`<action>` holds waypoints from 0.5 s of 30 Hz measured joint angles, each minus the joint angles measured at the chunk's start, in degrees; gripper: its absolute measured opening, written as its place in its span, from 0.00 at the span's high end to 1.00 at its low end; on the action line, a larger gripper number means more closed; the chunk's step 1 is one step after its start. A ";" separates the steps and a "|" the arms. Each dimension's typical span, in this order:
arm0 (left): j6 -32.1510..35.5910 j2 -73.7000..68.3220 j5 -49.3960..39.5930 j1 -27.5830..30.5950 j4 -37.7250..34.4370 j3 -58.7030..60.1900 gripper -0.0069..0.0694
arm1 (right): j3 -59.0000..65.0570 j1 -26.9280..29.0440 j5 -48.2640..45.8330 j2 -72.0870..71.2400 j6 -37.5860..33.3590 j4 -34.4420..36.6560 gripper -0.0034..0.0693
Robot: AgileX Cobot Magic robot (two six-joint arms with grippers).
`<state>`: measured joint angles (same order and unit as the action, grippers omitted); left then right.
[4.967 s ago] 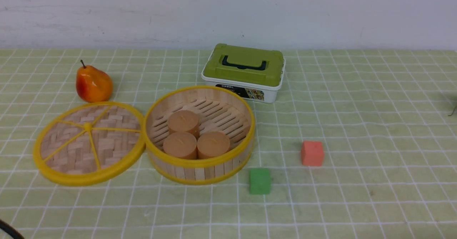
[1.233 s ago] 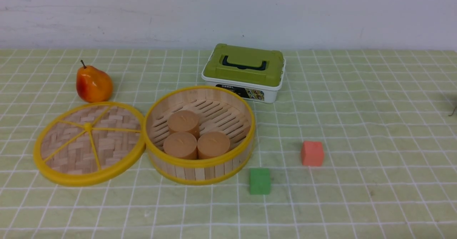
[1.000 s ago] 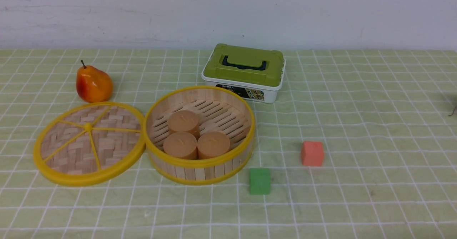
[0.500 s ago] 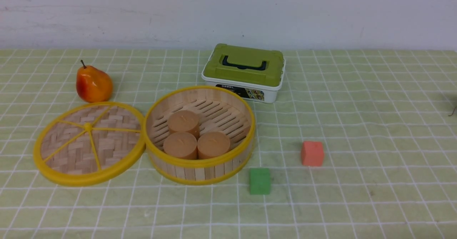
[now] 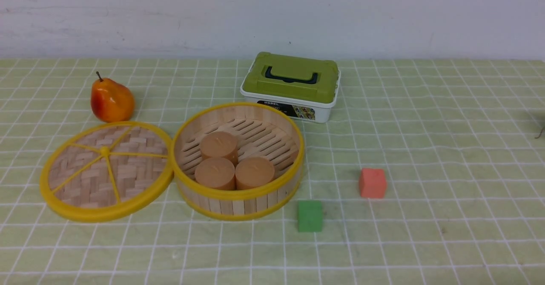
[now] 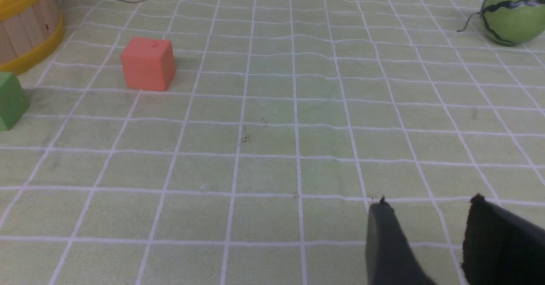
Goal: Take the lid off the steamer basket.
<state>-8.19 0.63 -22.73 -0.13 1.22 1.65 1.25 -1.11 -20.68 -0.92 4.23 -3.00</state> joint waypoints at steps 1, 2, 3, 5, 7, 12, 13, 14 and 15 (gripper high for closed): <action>0.00 0.00 0.00 0.00 0.00 0.00 0.87 | 0.00 0.00 0.00 0.00 0.00 0.00 0.62; 0.00 0.00 0.00 0.00 0.00 0.00 0.87 | 0.00 0.00 0.00 0.00 0.00 0.00 0.62; 0.00 0.00 0.00 0.00 0.00 0.00 0.87 | 0.00 0.00 0.00 0.00 0.00 0.00 0.62; 0.00 0.00 0.00 0.00 0.00 0.00 0.87 | 0.00 0.00 0.00 0.00 0.00 0.00 0.62; 0.00 0.00 0.00 0.00 0.00 0.00 0.87 | 0.00 0.00 0.00 0.00 0.00 0.00 0.62; 0.00 0.00 0.00 0.00 0.00 0.00 0.86 | 0.00 0.00 0.00 0.00 0.00 0.00 0.62; 0.00 0.00 0.00 0.00 0.00 0.00 0.86 | 0.00 0.00 0.00 0.00 0.00 0.00 0.62; 0.00 0.00 0.00 0.00 0.00 0.00 0.86 | 0.00 0.00 0.00 0.00 0.00 0.00 0.62; 0.00 0.00 0.00 0.00 0.00 0.00 0.86 | 0.00 0.00 0.00 0.00 0.00 0.00 0.62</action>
<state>-8.19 0.63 -22.73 -0.13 1.22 1.65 1.25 -1.11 -20.68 -0.92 4.23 -3.00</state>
